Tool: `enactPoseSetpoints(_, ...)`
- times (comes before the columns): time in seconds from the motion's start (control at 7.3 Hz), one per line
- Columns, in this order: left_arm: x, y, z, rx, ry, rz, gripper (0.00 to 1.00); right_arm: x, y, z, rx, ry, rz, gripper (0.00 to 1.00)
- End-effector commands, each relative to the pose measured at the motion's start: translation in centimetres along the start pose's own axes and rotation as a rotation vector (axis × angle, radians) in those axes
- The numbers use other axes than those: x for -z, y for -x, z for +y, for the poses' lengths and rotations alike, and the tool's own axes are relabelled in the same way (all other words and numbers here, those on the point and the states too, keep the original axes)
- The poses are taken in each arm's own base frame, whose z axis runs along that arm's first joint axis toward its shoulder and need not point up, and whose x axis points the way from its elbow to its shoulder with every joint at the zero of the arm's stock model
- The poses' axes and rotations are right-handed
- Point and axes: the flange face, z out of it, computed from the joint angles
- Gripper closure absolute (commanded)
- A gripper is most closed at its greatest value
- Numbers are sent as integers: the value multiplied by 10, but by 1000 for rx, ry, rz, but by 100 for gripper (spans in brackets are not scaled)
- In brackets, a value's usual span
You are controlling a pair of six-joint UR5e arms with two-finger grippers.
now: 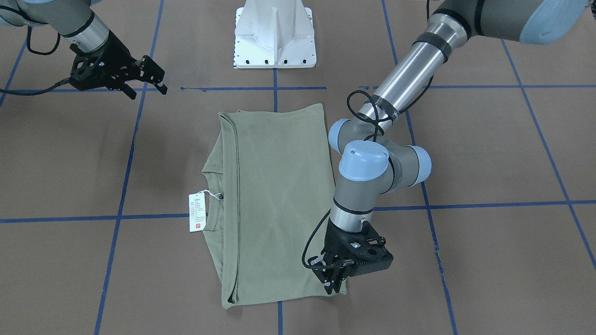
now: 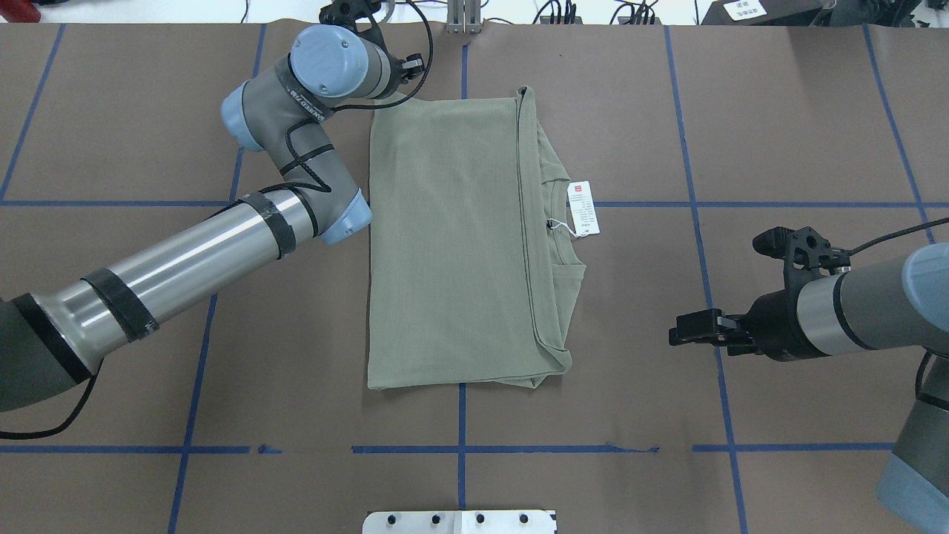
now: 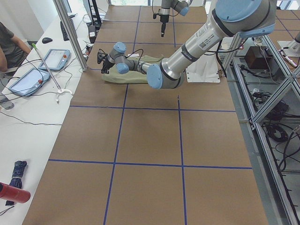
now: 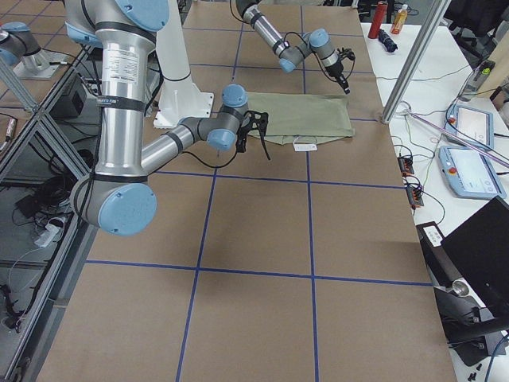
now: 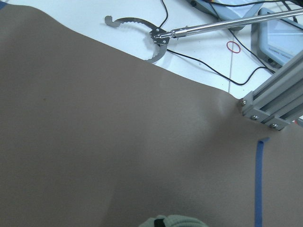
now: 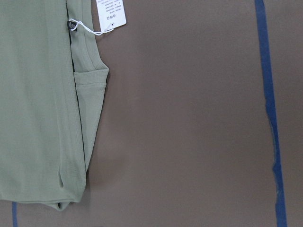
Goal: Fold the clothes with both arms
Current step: 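Release the shirt with the left gripper while the right gripper approaches the tag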
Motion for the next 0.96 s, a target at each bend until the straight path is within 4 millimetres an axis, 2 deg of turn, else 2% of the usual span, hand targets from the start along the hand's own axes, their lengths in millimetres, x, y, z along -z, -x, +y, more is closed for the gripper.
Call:
enactPoseSetpoints(0.0, 0, -3, 1, -40, -19, 4, 0, 0, -1, -1, -1, -6, 2, 0)
enactPoseSetpoints(0.14, 4, -5, -4, -78, -17, 11, 0, -2, 0, -1, 0, -20, 11, 0)
enactPoseSetpoints(0.27, 17, -12, -7, -121, -2, 18, 0, -5, -2, -3, 4, -33, 21, 0)
enactPoseSetpoints(0.41, 30, -6, 2, -121, 97, -16, 0, -10, 0, -6, 8, -34, 31, 0)
enactPoseSetpoints(0.55, 64, 25, 13, -121, 132, -14, 0, -18, 27, -16, -6, -30, 63, 0)
enactPoseSetpoints(0.69, 98, 54, 22, -129, 153, -20, 0, -27, 64, -24, 2, -25, 103, 0)
enactPoseSetpoints(0.82, 132, 61, 29, -132, 176, -36, 0, -38, 97, -24, 53, -25, 152, 0)
